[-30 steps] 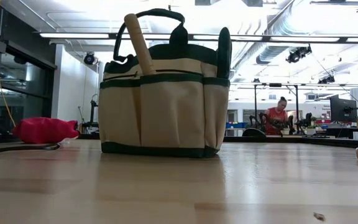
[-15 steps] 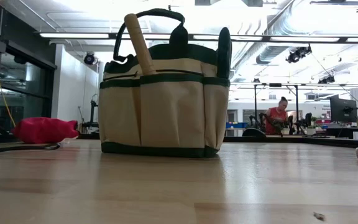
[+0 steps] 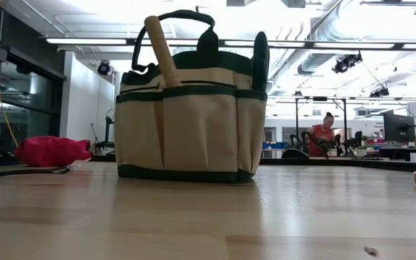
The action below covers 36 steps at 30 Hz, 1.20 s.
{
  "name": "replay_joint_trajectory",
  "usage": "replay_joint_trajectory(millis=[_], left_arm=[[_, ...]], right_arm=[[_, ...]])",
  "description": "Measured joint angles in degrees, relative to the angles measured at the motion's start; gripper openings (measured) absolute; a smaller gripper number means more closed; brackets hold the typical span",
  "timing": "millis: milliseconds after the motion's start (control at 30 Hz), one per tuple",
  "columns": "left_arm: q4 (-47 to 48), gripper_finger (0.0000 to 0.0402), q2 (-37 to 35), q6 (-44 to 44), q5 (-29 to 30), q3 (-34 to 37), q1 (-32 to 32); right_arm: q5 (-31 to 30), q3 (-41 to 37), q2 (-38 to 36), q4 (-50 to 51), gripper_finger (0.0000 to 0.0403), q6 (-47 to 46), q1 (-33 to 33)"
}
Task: Pick & Place Garden tools in Gardening bag
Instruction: Put the brown trowel into the gardening bag
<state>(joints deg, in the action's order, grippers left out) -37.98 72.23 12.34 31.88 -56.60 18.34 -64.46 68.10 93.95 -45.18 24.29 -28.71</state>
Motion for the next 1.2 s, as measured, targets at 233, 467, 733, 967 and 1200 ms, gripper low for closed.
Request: replay_joint_trajectory(millis=[233, 467, 733, 967, 1200], left_arm=[[-1.54, 0.0141, 0.76, 0.04, -0.75, -0.02, -0.01], [-2.45, 0.0136, 1.44, 0.15, -0.63, 0.0, 0.01], [-2.6, 0.0134, 1.33, 0.18, -0.72, -0.02, 0.01], [-2.64, 0.0076, 1.33, 0.18, -0.88, -0.02, 0.01], [-2.64, 0.0062, 1.31, 0.1, -0.89, -0.02, 0.01]], right_arm=[[0.1, 0.0, 0.0, 1.83, 0.0045, -1.05, 0.0], [0.06, 0.0, 0.0, 1.76, 0.0045, -1.09, 0.0], [-0.05, 0.0, 0.0, 1.79, 0.0045, -1.09, 0.0], [0.01, 0.0, 0.0, 1.76, 0.0045, -1.11, 0.0], [0.0, 0.0, 0.0, 1.79, 0.0045, -1.08, 0.0]])
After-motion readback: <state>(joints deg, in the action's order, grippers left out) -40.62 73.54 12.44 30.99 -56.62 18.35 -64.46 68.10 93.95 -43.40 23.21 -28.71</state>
